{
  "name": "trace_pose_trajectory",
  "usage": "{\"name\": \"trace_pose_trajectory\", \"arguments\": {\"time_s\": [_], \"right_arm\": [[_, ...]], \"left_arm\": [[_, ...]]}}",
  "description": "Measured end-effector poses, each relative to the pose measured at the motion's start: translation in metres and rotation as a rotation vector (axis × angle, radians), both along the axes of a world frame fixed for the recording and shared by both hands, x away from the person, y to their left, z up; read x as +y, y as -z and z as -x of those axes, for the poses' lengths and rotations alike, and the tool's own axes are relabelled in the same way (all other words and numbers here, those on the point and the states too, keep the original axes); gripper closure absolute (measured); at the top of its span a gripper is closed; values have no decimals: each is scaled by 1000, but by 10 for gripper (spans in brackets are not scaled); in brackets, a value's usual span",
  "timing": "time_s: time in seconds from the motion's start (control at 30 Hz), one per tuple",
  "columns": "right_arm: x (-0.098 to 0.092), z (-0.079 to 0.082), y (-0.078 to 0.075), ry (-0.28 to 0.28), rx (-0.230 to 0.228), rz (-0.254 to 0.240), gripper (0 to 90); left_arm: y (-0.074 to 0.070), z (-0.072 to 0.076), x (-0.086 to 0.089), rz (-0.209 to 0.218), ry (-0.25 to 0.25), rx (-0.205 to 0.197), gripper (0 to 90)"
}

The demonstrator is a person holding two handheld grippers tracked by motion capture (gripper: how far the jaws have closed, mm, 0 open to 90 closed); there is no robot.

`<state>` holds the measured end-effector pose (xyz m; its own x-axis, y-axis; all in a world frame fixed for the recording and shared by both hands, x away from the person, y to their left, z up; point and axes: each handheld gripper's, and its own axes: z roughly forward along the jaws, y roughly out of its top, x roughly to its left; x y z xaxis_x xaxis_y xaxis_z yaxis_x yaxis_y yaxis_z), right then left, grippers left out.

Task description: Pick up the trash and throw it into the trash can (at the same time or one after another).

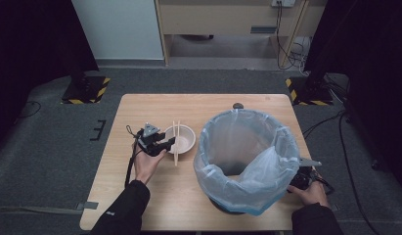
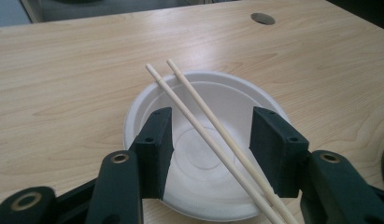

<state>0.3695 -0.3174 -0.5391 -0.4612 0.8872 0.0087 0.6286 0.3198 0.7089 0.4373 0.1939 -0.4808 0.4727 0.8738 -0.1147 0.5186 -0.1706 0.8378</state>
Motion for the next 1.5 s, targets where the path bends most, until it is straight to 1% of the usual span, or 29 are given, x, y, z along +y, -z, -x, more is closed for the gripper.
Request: {"name": "trace_pose_trajectory", "arguments": {"time_s": [0.03,0.07,0.1,0.17,0.33,0.57,0.7,0.9,1.0,1.23,1.3,1.4,1.5], "right_arm": [[0,0,0,0,0,0,8],[0,0,0,-1,2,1,8],[0,0,0,-1,2,1,8],[0,0,0,0,2,1,8],[0,0,0,-1,2,1,8],[0,0,0,0,0,0,8],[0,0,0,-1,0,0,8],[0,0,0,-3,0,2,8],[0,0,0,-3,0,1,8],[0,0,0,-3,0,2,8],[0,0,0,-3,0,1,8],[0,0,0,-3,0,2,8],[0,0,0,-3,0,1,8]], "left_arm": [[0,0,0,0,0,0,491],[3,-1,-1,-16,6,12,493],[3,-1,-1,-16,6,12,494],[6,-2,-2,-30,8,18,497],[9,-3,-2,-33,8,29,506],[12,-4,-3,-42,6,55,517],[13,-4,-4,-40,7,63,519],[15,-5,-4,-50,9,66,520],[16,-5,-4,-63,2,68,529],[16,-5,0,-85,-20,84,586],[16,-5,1,-90,-28,95,622],[16,-5,2,-86,-40,107,657],[16,-5,2,-84,-47,111,688]]}}
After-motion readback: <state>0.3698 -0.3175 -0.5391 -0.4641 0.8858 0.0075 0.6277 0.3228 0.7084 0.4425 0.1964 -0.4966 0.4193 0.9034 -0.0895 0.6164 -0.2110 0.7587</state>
